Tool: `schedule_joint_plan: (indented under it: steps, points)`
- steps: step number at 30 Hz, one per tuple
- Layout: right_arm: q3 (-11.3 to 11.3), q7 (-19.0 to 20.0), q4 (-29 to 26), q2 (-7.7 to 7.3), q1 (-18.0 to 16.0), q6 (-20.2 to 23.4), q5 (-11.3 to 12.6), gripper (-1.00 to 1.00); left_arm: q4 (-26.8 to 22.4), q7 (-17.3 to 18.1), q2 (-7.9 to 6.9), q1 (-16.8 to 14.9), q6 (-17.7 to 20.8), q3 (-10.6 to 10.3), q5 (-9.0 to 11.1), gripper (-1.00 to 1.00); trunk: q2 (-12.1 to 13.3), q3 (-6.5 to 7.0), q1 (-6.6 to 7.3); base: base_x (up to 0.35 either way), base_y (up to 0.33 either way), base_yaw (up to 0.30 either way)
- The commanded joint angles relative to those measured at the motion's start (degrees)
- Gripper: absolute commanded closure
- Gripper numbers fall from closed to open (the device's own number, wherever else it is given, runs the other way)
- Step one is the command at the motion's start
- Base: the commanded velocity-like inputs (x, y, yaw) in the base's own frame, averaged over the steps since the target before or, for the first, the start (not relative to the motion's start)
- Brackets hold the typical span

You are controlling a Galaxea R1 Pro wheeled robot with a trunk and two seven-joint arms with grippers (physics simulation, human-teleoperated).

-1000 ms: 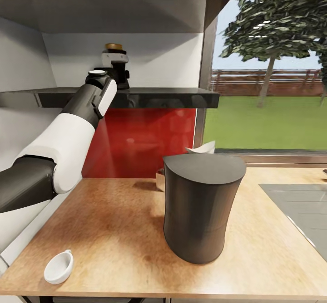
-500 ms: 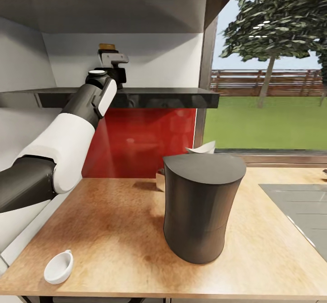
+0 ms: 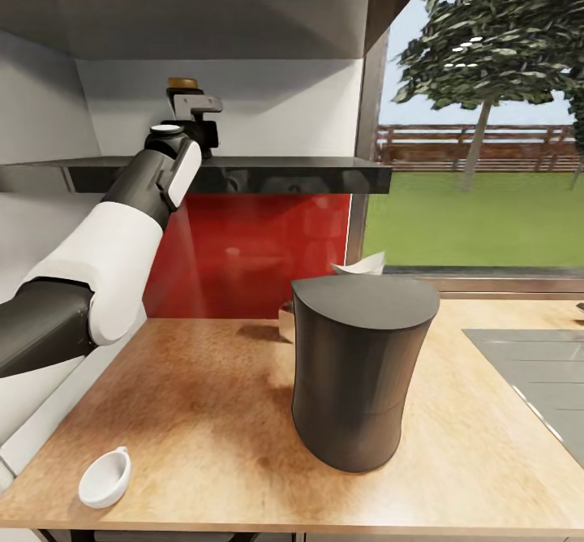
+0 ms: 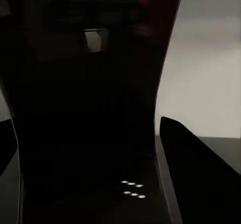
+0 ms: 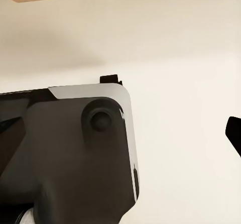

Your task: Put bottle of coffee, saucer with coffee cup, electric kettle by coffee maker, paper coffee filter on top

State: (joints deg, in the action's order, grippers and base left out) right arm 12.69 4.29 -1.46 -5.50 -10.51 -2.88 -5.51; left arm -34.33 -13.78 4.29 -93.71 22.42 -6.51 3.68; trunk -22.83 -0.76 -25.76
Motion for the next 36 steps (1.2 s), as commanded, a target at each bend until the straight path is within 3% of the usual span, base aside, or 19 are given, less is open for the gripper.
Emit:
schedule_joint_plan:
  steps: [1, 7, 10, 12, 17, 25, 36]
  points:
    - [0.5, 0.1, 0.06, 0.01, -0.03, -0.2, -0.57, -1.0, -0.08, -0.37, -0.11, -0.05, 0.25, -0.34, 0.45, 1.0, -0.09, -0.08, -0.03, 0.0, 0.0, 0.0]
    - [0.5, -0.22, -0.02, 0.05, -0.03, -0.23, -0.55, -1.0, -0.21, -0.37, -0.16, -0.58, 0.65, -0.42, 0.53, 1.0, -0.09, -0.08, -0.03, 0.0, 0.0, 0.0]
    - [0.5, -0.24, -0.03, 0.05, -0.03, -0.22, -0.55, -1.0, -1.27, -0.42, -0.12, -0.79, 3.42, -0.43, 0.56, 1.0, -0.09, -0.08, -0.03, 0.0, 0.0, 0.0]
    - [0.5, -0.24, -0.03, 0.05, -0.03, -0.23, -0.55, -1.0, -4.57, -0.42, -0.08, -0.78, 6.23, -0.5, 0.54, 1.0, -0.09, -0.08, -0.03, 0.0, 0.0, 0.0]
    - [0.5, -0.18, -0.03, 0.14, -0.03, -0.2, -0.55, -1.0, -7.29, -0.31, -0.04, -0.8, 8.5, -0.56, 0.63, 1.0, -0.09, -0.08, -0.03, 0.0, 0.0, 0.0]
    - [0.5, 0.15, -0.03, 0.16, -0.03, -0.51, -0.48, -1.0, -8.49, -0.32, -0.07, -0.68, 9.36, -0.61, 0.62, 1.0, -0.09, -0.08, -0.03, -0.019, 0.0, 0.0]
    - [0.5, 0.11, -0.03, 0.4, -0.03, -0.59, -0.46, -1.0, -10.89, -0.37, -0.07, -0.53, 9.83, -0.76, 0.54, 1.0, -0.09, -0.08, -0.03, -0.307, 0.0, 0.0]
